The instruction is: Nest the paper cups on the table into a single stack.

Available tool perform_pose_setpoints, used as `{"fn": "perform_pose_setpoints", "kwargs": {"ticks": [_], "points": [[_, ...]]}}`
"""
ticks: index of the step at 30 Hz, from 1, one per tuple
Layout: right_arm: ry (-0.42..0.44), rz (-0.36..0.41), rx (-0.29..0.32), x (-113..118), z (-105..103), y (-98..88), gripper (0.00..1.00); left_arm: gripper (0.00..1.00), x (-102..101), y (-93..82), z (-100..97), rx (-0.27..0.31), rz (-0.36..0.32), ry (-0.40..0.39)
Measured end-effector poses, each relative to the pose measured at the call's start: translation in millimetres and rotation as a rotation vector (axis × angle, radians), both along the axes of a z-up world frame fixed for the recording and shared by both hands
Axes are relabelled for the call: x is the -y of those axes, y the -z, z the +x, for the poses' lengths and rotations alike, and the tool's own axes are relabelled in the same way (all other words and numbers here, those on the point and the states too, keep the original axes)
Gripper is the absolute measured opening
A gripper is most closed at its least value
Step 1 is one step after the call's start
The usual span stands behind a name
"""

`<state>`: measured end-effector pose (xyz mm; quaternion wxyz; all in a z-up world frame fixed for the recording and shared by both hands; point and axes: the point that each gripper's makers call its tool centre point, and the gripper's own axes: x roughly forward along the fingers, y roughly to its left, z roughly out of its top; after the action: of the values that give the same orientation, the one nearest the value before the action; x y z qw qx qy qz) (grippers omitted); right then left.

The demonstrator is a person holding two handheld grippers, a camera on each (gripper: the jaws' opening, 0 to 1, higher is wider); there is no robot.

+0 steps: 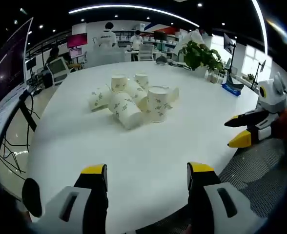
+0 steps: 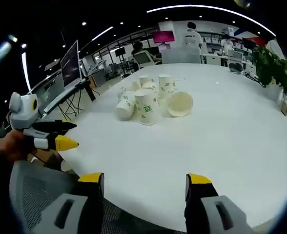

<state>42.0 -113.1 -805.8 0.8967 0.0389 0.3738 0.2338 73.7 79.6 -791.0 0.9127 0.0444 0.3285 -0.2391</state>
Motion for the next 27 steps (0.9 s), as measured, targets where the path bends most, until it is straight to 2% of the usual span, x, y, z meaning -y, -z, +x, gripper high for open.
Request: {"fn": "perform_pose_setpoints", "kwargs": {"ticks": [11, 27], "points": [[-0.015, -0.013, -0.011, 3, -3, 2.3, 0.67, 0.65, 5, -6.8, -4.0, -0.003, 0.004, 0.005], [-0.028, -0.005, 0.017, 1, 13, -3.0, 0.67, 0.65, 2, -7.9, -1.2, 0.004, -0.016, -0.017]]}}
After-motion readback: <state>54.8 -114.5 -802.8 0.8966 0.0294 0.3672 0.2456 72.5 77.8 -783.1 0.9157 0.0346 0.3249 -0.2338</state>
